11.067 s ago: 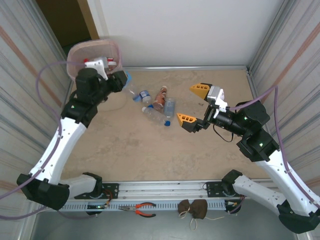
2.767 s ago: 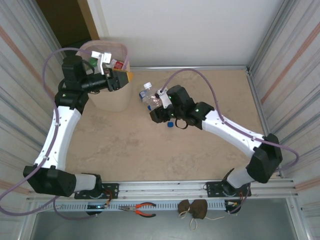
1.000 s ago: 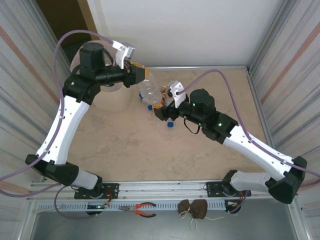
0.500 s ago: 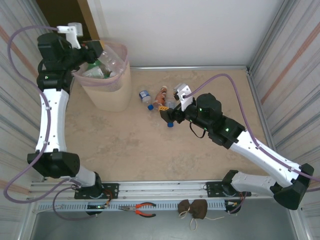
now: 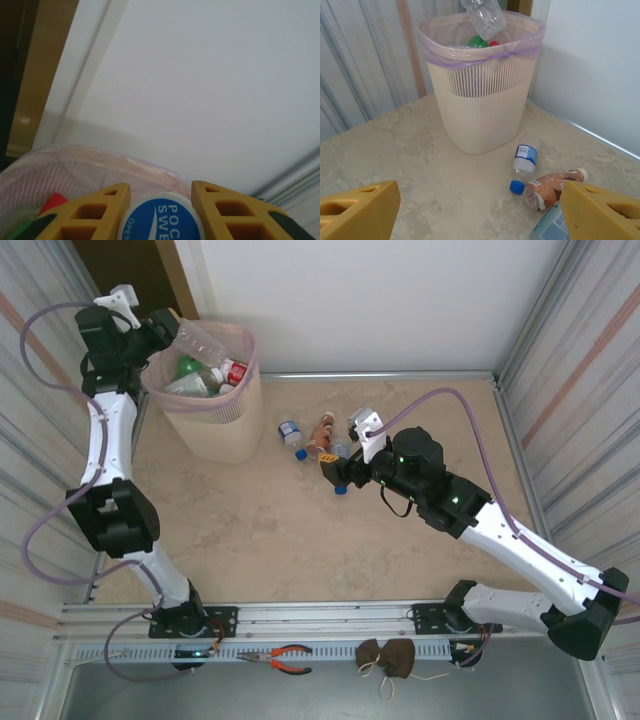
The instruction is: Put the plastic bottles in the bin
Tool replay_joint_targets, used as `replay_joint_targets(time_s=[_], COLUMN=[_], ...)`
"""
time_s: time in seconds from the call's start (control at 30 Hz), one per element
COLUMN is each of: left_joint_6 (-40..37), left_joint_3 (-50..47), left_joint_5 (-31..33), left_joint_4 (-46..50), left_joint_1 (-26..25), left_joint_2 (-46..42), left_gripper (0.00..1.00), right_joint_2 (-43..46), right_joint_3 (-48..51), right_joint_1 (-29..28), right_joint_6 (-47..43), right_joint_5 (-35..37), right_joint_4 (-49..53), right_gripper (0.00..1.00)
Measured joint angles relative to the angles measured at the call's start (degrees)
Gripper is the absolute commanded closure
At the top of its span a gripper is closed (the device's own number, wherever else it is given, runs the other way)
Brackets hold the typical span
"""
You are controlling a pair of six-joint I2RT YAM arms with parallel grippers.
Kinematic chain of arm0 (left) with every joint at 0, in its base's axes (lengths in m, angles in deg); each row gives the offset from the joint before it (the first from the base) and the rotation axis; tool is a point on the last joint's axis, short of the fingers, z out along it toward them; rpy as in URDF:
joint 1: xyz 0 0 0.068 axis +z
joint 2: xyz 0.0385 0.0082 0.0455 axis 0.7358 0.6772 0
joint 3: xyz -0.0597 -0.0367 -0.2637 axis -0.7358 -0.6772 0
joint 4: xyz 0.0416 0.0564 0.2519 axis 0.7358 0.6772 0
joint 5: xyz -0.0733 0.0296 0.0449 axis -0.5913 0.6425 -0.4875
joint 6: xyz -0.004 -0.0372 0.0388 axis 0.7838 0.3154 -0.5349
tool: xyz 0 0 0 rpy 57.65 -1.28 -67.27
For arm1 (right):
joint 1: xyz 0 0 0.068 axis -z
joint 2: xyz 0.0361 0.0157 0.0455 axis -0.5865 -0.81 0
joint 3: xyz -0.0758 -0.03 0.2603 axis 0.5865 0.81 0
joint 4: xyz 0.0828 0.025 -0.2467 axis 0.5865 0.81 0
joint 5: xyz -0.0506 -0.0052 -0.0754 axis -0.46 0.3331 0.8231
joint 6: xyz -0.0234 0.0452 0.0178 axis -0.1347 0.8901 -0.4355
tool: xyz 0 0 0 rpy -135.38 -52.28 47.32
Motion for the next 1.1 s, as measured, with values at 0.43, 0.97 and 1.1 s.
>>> replay_joint_targets(time_s=[0.43,0.97,1.1], left_joint_6=[-1.4,-3.2,-2.5], left_joint_3=[-0.2,-10.8,-11.0], left_joint_5=[3.8,4.3,3.0], left_joint_4=[-8.3,-18.5,-18.5], left_joint_1=[-0.7,-4.9,-4.9], left_joint_2=[6.6,5.7,5.5], left_gripper=[0.78,0.78,0.77], right_joint_2=[0.0,0.0,0.0], right_joint_3=[0.0,0.0,0.0], right_joint_1=[0.7,1.2,1.2], right_joint_6=[0.0,0.0,0.0], right_joint_5=[0.9,0.7,0.5], right_joint_4=[0.4,0.5,0.5], right_gripper=[0.17,0.18,0.18])
